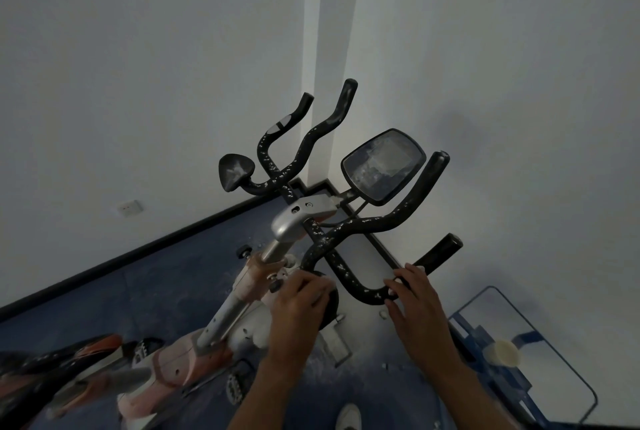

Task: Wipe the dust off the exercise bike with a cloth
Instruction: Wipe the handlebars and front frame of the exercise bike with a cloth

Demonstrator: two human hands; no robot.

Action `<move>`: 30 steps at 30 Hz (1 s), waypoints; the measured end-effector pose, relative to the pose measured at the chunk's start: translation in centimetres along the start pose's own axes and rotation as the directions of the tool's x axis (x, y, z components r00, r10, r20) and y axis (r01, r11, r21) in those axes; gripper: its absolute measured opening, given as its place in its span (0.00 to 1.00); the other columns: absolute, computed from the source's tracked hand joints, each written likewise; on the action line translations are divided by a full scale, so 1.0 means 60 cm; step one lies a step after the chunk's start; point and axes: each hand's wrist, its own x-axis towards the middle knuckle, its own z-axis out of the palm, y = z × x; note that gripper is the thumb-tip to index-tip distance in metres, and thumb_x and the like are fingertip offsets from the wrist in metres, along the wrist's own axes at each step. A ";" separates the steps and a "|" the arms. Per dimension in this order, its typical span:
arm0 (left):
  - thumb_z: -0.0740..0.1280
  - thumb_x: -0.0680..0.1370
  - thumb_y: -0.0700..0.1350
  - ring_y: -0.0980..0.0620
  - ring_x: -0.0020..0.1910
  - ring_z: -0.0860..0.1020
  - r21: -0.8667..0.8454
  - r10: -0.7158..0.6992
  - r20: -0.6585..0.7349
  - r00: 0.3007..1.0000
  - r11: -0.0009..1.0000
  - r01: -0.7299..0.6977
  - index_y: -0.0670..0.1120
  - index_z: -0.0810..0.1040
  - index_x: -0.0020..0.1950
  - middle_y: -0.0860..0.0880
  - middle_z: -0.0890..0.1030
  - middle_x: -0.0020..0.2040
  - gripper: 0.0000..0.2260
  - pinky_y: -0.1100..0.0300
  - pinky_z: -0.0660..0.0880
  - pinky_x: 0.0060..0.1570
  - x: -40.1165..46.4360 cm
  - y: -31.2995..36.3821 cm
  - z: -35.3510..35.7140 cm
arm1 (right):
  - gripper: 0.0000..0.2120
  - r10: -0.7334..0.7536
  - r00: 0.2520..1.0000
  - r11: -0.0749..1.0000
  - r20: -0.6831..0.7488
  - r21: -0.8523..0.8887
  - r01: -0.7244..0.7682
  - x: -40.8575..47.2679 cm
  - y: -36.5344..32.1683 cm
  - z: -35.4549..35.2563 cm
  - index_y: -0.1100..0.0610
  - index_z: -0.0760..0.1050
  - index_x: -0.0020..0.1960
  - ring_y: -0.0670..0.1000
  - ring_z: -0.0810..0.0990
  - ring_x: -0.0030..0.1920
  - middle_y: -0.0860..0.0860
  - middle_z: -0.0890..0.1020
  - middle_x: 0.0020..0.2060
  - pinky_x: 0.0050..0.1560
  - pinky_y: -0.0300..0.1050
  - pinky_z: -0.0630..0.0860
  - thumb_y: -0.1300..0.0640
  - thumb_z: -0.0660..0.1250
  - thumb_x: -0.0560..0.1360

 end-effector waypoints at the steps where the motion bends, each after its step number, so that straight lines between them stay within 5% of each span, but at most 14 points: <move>1: 0.75 0.76 0.37 0.57 0.45 0.79 0.052 0.070 0.053 0.996 0.996 -0.073 0.46 0.85 0.49 0.54 0.79 0.49 0.05 0.64 0.77 0.45 -0.004 0.007 0.013 | 0.20 -0.003 1.000 1.000 0.000 -0.010 0.003 0.000 0.000 0.000 0.58 0.80 0.61 0.57 0.70 0.73 0.55 0.77 0.65 0.73 0.53 0.66 0.63 0.78 0.71; 3: 0.75 0.76 0.38 0.59 0.43 0.76 0.088 0.097 0.071 0.993 0.991 -0.103 0.45 0.86 0.48 0.54 0.78 0.48 0.03 0.63 0.77 0.43 -0.002 0.001 0.019 | 0.20 -0.011 1.000 1.000 -0.002 -0.011 0.011 -0.001 0.002 -0.001 0.57 0.80 0.62 0.56 0.70 0.73 0.54 0.77 0.65 0.74 0.52 0.65 0.63 0.78 0.71; 7: 0.71 0.79 0.42 0.61 0.50 0.76 0.047 -0.162 -0.113 0.980 0.985 0.168 0.46 0.85 0.48 0.54 0.79 0.53 0.03 0.59 0.76 0.53 0.011 -0.020 -0.017 | 0.21 -0.007 1.000 1.000 -0.010 0.014 0.008 -0.002 0.001 0.000 0.58 0.80 0.62 0.58 0.69 0.74 0.55 0.76 0.66 0.72 0.55 0.68 0.63 0.78 0.71; 13: 0.71 0.78 0.43 0.57 0.40 0.76 0.141 0.067 0.008 0.998 0.988 -0.068 0.43 0.85 0.46 0.53 0.76 0.45 0.05 0.59 0.78 0.38 0.006 0.029 0.027 | 0.20 -0.018 1.000 1.000 -0.024 0.008 0.018 -0.003 -0.003 -0.001 0.58 0.80 0.62 0.55 0.68 0.73 0.55 0.77 0.65 0.72 0.54 0.66 0.64 0.78 0.71; 17: 0.73 0.78 0.40 0.55 0.43 0.78 0.074 -0.110 -0.145 0.983 0.990 0.121 0.45 0.85 0.44 0.54 0.77 0.47 0.03 0.53 0.80 0.43 0.021 -0.007 -0.002 | 0.20 -0.017 1.000 1.000 -0.005 0.024 0.017 -0.003 0.001 -0.002 0.57 0.79 0.63 0.55 0.69 0.73 0.54 0.75 0.66 0.71 0.58 0.72 0.63 0.76 0.72; 20: 0.73 0.78 0.39 0.52 0.48 0.79 -0.002 -0.113 -0.190 0.975 0.993 0.115 0.46 0.83 0.46 0.52 0.78 0.49 0.03 0.51 0.80 0.49 0.021 -0.016 -0.026 | 0.20 -0.025 1.000 0.999 -0.019 0.029 0.025 -0.004 -0.001 -0.001 0.58 0.79 0.62 0.56 0.69 0.72 0.53 0.74 0.66 0.69 0.61 0.73 0.64 0.77 0.71; 26: 0.73 0.77 0.37 0.60 0.44 0.77 0.124 -0.014 -0.037 0.999 0.992 0.019 0.44 0.86 0.48 0.51 0.80 0.47 0.04 0.65 0.77 0.45 0.015 0.013 0.034 | 0.20 -0.040 0.998 0.999 -0.043 0.004 0.041 -0.001 -0.004 -0.002 0.59 0.80 0.61 0.55 0.69 0.72 0.55 0.76 0.64 0.71 0.58 0.70 0.65 0.78 0.70; 30: 0.74 0.77 0.38 0.59 0.51 0.79 0.152 0.124 0.118 0.985 0.978 -0.141 0.47 0.86 0.54 0.52 0.83 0.51 0.08 0.62 0.79 0.49 -0.006 -0.002 0.020 | 0.20 -0.036 0.999 0.999 -0.036 0.005 0.037 -0.001 -0.006 -0.002 0.59 0.80 0.61 0.56 0.69 0.72 0.55 0.76 0.64 0.71 0.59 0.70 0.65 0.78 0.70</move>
